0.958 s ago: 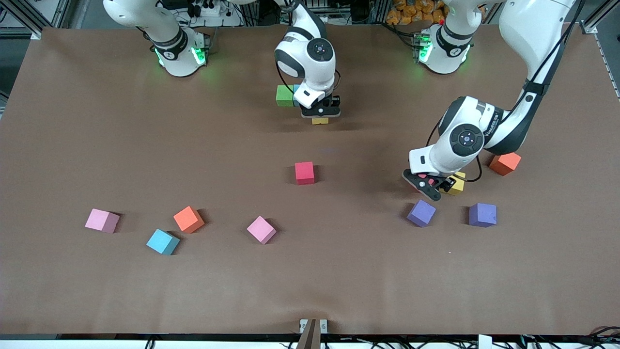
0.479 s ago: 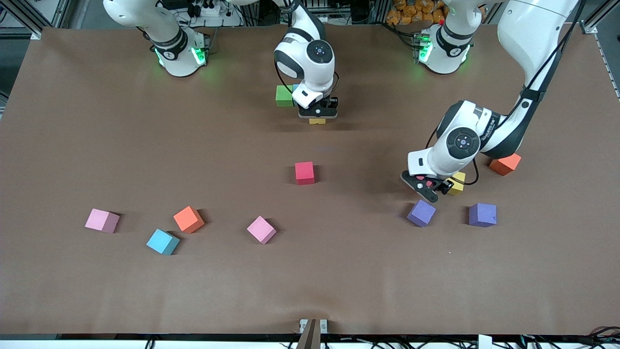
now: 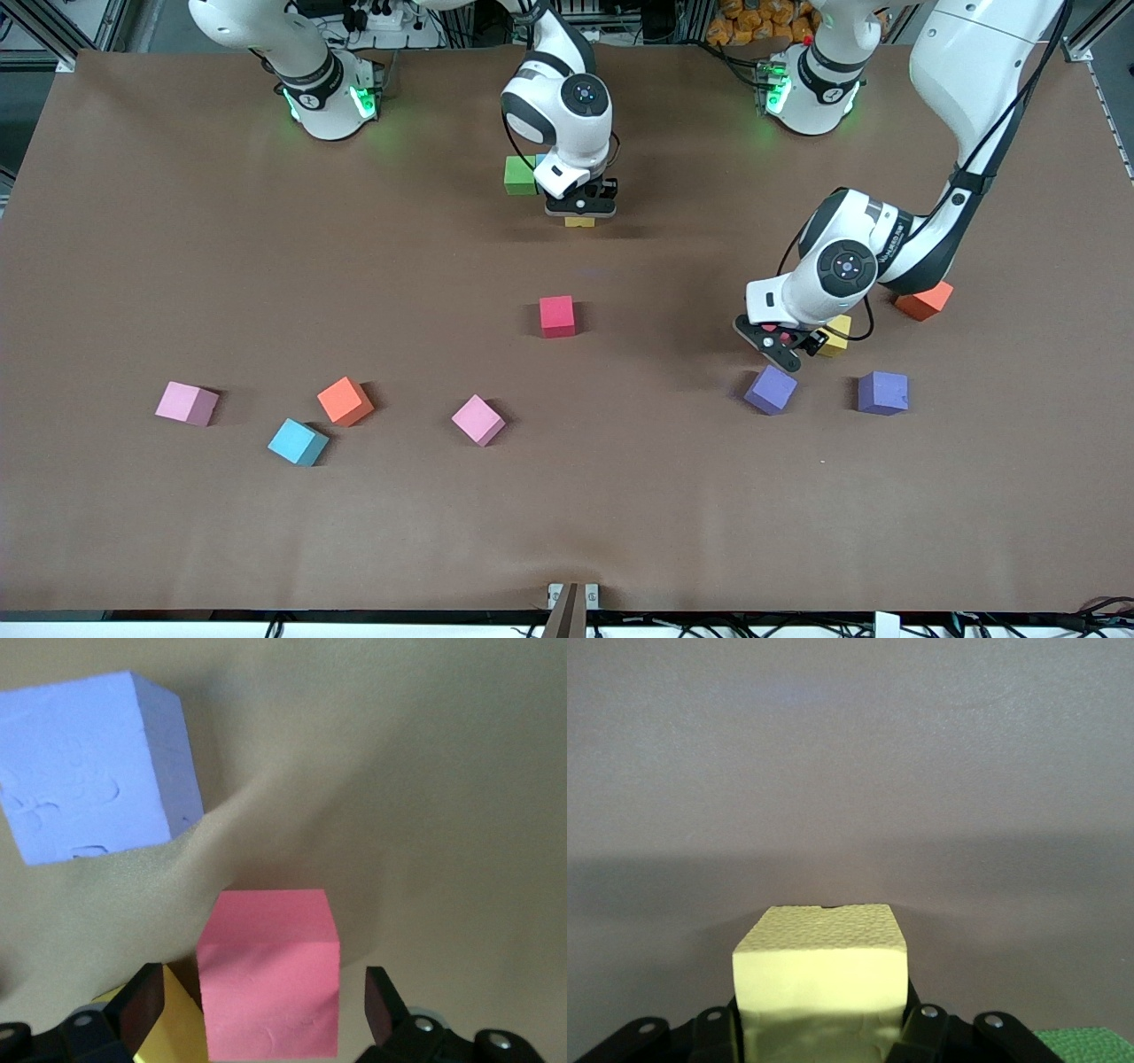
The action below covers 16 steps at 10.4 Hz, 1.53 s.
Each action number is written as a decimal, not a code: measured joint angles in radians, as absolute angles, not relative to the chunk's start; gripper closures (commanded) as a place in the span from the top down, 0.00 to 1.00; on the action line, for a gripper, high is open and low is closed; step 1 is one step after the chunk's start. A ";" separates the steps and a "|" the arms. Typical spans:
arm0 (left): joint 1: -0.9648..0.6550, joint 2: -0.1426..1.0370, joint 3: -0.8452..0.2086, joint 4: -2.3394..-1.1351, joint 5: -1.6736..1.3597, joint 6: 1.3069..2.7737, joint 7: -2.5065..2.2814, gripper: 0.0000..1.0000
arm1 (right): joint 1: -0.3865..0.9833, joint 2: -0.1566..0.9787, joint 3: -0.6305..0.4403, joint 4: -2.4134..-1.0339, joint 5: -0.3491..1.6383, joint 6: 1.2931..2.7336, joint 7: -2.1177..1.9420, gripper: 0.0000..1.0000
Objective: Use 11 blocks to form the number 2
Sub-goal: 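Grasp the red cube with the left gripper while the right gripper holds the yellow cube, then carry the red cube toward the row while the right gripper releases yellow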
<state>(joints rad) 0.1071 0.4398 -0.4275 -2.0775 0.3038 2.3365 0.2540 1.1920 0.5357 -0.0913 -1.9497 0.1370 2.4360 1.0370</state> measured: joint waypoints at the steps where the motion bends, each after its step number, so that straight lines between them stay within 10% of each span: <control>1: 0.108 0.443 -0.427 -2.084 0.304 2.345 0.254 1.00 | 1.193 0.536 -0.091 -1.950 0.137 2.436 1.037 0.88; 3: 0.114 0.446 -0.425 -2.095 0.304 2.354 0.238 0.92 | 1.195 0.539 -0.091 -1.950 0.137 2.436 1.038 1.00; 10: 0.118 0.445 -0.428 -2.108 0.304 2.363 0.173 0.10 | 1.195 0.541 -0.092 -1.950 0.136 2.436 1.038 1.00; 16: 0.116 0.421 -0.466 -2.099 0.304 2.371 0.016 0.04 | 1.195 0.540 -0.096 -1.950 0.136 2.436 1.038 1.00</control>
